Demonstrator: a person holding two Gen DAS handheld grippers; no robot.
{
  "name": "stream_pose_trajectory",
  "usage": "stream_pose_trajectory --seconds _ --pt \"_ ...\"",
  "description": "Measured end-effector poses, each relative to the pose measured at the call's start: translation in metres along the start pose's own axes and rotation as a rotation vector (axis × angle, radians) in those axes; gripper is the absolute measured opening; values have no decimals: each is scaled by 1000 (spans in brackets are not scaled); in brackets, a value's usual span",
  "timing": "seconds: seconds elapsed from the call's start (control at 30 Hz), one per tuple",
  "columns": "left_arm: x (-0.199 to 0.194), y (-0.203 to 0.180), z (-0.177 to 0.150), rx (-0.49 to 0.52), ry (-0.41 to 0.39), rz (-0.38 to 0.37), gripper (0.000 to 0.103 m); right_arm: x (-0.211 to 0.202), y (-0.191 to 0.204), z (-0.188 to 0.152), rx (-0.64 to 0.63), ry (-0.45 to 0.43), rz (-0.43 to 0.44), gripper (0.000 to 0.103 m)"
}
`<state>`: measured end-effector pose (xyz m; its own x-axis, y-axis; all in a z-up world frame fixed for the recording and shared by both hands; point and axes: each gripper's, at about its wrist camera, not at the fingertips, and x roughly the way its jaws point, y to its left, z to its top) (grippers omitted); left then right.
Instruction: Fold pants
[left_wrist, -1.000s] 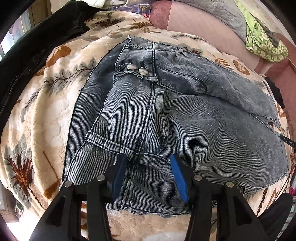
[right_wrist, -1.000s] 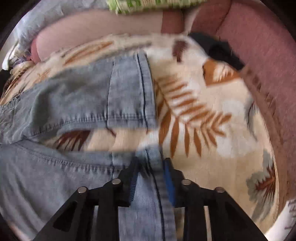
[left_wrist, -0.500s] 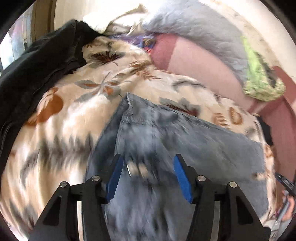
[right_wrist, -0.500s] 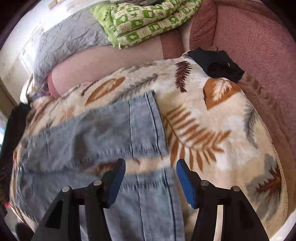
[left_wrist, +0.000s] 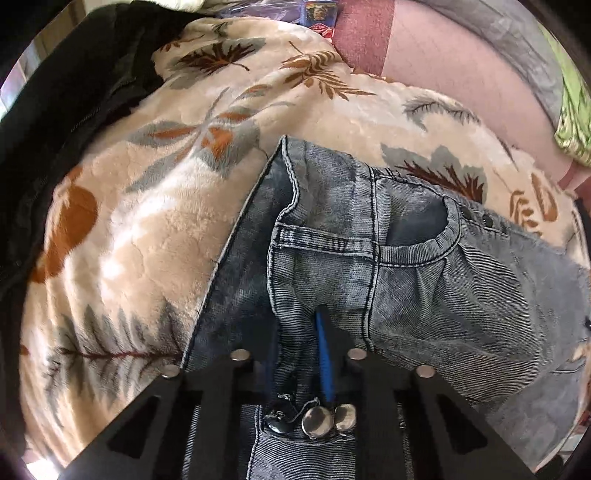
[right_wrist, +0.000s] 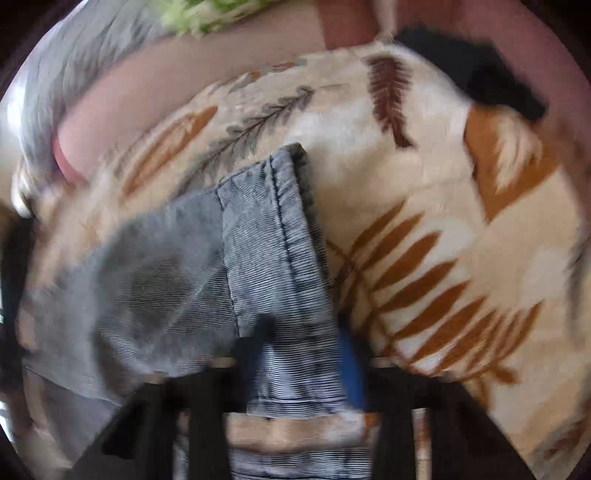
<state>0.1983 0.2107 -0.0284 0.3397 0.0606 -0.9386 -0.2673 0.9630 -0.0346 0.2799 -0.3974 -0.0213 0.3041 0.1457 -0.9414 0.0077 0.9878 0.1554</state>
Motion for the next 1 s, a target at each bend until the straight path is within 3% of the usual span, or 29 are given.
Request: stream_pose_trajectory --seconds 0.1,0.17,0.2,0.23,0.27,0.3,0.37,0.53,0.6,0.8,0.93,1.0 --pt "2 -7 10 44 -13 69 16 -31 19 -3 -126 -102 -173 16" --pt "10 -8 8 62 6 83 16 -16 22 -7 -171 -32 -206 17" --pt "14 -10 11 68 2 91 19 11 25 -15 -226 81 -233 22" --pt "14 -9 10 63 -7 94 19 17 29 -21 -282 53 -260 23" --pt "12 -8 11 54 -13 86 19 12 30 -21 -287 31 -275 30" --pt "9 -8 11 49 -22 79 20 0 27 -19 -245 14 -261 46" --pt "-5 -4 9 54 -66 55 20 -27 11 -14 -126 -53 -91 74" --pt "-30 5 31 13 -169 -38 42 -44 -3 21 -25 -151 -23 74" --pt "-25 8 45 -17 -167 -88 43 -29 -9 43 39 -130 44 74" --pt "0 14 73 -133 -104 -162 43 14 1 69 55 -71 21 72" --pt "15 9 84 -147 -85 -165 42 33 4 70 30 -41 3 64" --pt "25 6 88 -147 -59 -157 42 37 2 70 31 -33 -11 53"
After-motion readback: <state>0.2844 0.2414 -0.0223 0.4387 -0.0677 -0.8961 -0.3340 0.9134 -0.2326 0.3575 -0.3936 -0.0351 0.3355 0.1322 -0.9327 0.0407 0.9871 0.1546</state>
